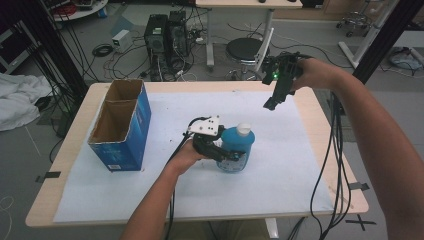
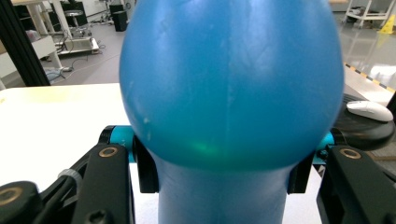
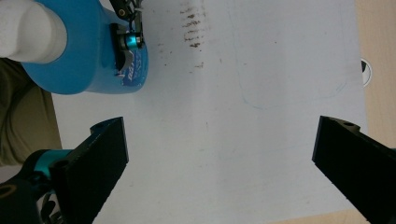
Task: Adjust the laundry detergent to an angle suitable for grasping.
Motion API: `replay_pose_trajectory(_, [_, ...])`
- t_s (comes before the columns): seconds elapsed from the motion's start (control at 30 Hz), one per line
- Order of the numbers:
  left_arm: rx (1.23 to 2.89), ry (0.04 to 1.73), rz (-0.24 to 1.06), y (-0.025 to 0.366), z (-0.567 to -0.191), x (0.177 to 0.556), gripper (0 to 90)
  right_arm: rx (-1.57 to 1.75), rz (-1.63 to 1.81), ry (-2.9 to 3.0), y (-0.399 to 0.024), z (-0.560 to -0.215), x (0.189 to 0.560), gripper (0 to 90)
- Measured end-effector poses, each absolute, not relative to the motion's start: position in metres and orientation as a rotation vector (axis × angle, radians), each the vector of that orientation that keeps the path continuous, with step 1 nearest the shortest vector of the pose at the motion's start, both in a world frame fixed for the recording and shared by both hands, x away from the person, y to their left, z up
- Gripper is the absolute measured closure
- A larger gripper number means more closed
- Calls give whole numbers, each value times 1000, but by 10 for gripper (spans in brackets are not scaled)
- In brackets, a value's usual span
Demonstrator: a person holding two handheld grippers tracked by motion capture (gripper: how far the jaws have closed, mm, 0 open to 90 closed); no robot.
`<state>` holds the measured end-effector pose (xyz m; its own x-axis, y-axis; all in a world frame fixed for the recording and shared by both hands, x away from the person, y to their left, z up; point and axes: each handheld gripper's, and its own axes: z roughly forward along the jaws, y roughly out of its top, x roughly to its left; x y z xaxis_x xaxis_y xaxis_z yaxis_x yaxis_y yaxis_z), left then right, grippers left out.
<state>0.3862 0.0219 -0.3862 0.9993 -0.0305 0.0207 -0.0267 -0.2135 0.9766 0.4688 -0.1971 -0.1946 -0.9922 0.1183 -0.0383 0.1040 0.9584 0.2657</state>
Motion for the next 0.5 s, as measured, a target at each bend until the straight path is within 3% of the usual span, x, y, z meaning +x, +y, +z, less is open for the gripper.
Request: replay_pose_trajectory(0.5, [1837, -26, -33, 16, -407, 386, 442, 184, 394, 3049, -202, -196, 469, 25])
